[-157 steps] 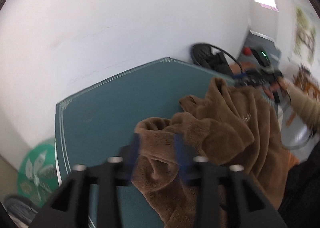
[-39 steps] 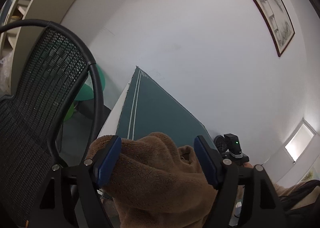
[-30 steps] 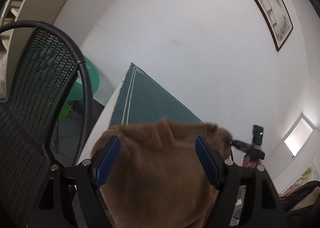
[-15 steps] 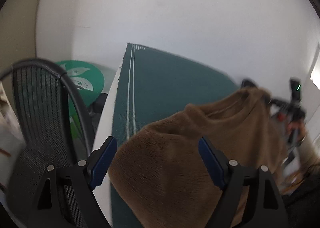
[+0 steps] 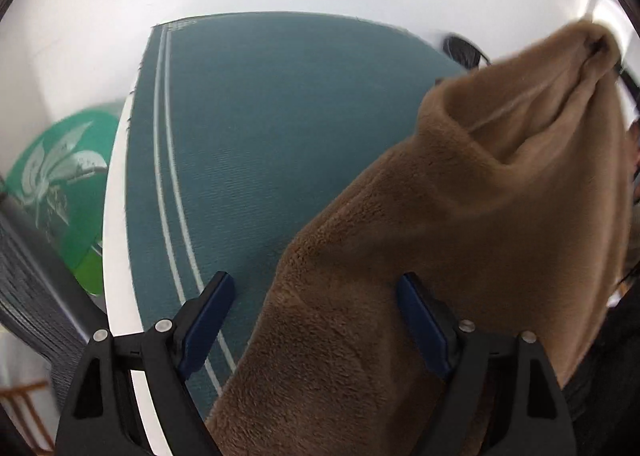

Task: Fold clothes
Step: 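Lift the fleece high with both grippers, spreading the grippers apart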

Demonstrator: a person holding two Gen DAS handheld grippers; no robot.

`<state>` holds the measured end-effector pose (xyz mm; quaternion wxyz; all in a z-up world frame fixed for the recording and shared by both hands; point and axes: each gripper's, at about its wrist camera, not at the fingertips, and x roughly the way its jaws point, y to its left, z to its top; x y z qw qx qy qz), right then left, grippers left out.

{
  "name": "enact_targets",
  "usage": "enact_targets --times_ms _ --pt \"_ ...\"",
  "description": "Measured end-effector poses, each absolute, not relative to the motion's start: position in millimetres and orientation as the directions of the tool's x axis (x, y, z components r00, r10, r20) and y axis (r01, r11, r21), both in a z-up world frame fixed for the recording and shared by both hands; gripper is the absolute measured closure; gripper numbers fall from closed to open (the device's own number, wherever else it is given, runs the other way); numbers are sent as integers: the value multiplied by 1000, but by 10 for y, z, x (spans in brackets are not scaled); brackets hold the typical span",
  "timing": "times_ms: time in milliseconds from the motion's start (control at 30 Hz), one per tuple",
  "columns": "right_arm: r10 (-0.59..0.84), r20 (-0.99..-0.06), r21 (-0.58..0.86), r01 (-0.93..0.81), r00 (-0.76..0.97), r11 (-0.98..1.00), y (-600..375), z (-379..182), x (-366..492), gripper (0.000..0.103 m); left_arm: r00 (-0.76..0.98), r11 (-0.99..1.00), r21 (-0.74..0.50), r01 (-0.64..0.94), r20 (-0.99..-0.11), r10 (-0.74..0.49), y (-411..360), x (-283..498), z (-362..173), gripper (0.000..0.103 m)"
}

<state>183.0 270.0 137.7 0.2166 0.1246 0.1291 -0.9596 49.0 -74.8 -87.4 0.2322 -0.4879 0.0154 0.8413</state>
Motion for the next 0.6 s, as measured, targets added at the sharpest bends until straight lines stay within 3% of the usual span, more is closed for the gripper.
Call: enact_targets --times_ms 133,167,233,267,400,500,600 --pt "-395 -214 -252 441 -894 -861 2604 1455 2032 90 -399 -887 -149 -437 -852 339 -630 512 -890 18" --pt "-391 -201 -266 434 -898 -860 2577 1446 2056 90 -400 -886 -143 -440 -853 336 -609 532 -887 25" --pt "-385 -186 -276 424 -904 -863 2589 1451 2122 90 -410 -892 -134 -433 -852 326 -572 576 -876 50" --pt "-381 -179 -279 418 -907 -864 2603 1457 2157 90 -416 -896 -131 -424 -851 321 -556 599 -871 68" --pt "-369 -154 -268 398 -917 -877 2630 1452 2219 90 -461 -913 -100 -395 -838 291 -487 760 -836 87" --pt "-327 -122 -263 348 -937 -900 2738 1499 2283 90 -574 -938 -77 -339 -773 271 -505 985 -602 89" --pt "-268 -72 -233 277 -961 -932 2881 1580 2271 90 -715 -954 -127 -270 -638 287 -661 1265 -167 89"
